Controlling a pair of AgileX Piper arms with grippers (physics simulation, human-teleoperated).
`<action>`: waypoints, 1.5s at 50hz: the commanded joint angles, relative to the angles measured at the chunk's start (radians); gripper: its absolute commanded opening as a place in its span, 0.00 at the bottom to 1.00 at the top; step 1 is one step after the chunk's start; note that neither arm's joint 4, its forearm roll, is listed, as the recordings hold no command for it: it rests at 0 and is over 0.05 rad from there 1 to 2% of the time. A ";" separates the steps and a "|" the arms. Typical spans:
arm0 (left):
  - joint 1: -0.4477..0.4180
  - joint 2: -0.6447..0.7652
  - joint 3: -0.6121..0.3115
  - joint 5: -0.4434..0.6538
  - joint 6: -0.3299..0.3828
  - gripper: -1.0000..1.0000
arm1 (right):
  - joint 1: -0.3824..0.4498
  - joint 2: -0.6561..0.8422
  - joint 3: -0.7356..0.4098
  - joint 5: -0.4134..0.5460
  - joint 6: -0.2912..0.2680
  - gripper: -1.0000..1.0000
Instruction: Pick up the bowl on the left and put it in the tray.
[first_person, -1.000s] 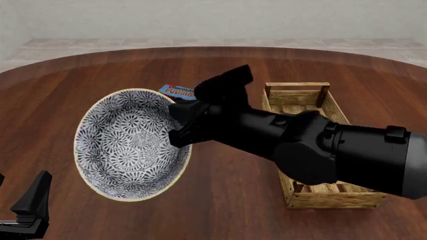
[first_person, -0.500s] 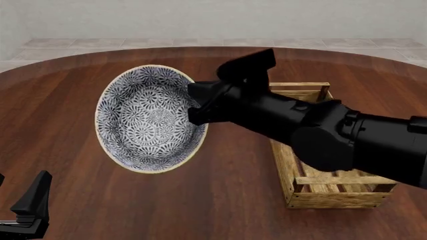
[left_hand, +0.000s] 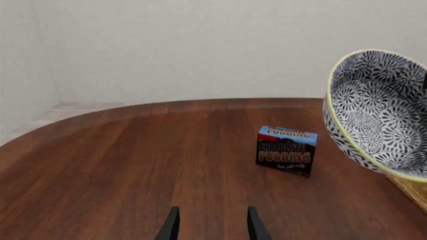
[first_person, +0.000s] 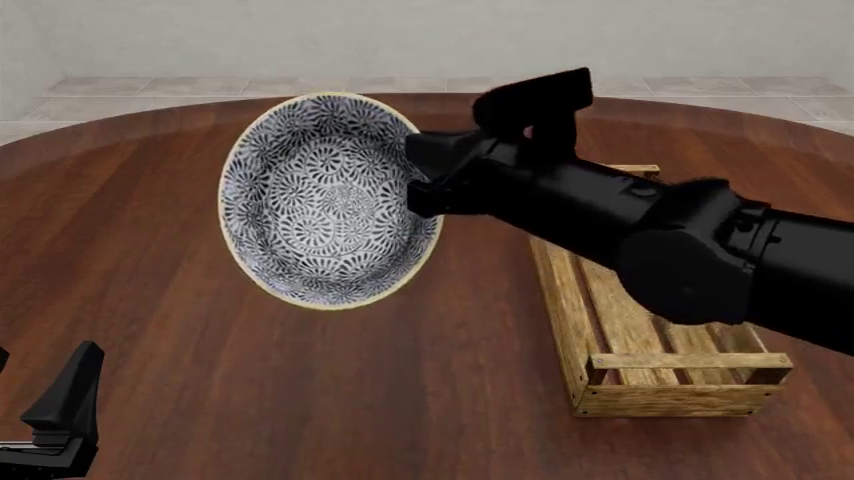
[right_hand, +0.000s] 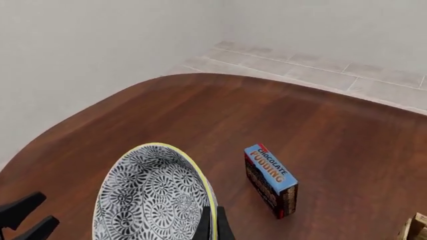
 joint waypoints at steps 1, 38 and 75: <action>0.000 0.000 0.000 0.000 0.000 1.00 | -0.021 -0.038 -0.004 0.005 0.011 0.00; 0.000 0.000 0.000 0.000 0.000 1.00 | -0.131 -0.334 0.110 0.019 0.031 0.00; 0.000 0.000 0.000 0.000 0.000 1.00 | -0.358 -0.429 0.222 -0.070 0.097 0.00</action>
